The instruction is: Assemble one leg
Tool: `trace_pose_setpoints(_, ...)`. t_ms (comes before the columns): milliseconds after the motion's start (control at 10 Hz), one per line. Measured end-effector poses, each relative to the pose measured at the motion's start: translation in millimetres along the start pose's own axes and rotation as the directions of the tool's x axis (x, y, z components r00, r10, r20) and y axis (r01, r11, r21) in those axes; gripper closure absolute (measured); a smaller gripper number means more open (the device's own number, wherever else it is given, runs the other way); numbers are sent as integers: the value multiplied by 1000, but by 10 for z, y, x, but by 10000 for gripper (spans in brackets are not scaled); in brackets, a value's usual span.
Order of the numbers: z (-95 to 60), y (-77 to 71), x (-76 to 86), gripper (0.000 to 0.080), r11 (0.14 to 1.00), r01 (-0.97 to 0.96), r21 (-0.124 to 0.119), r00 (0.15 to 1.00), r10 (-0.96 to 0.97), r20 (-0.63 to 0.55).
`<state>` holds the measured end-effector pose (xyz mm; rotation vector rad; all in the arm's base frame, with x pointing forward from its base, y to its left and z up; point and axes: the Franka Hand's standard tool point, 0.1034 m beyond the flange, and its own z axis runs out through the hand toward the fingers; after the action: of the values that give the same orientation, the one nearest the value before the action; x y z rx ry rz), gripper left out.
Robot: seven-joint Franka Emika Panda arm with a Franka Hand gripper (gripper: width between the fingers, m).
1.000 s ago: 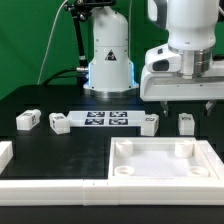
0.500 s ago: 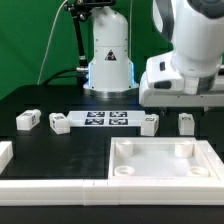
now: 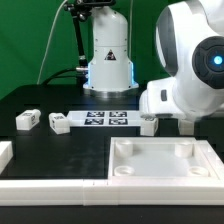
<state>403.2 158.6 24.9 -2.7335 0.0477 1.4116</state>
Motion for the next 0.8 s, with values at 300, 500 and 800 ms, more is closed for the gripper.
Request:
trace_pose_setpoints(300,172,-32,48,151,1000,2,-10,1000,-2,1)
trace_pose_setpoints(500,265,-70,29,151,1000,7,-23,1000,-6,9)
trace_pose_setpoints(800,279,-86,25,271,1000,-4,-27,1000,5,12)
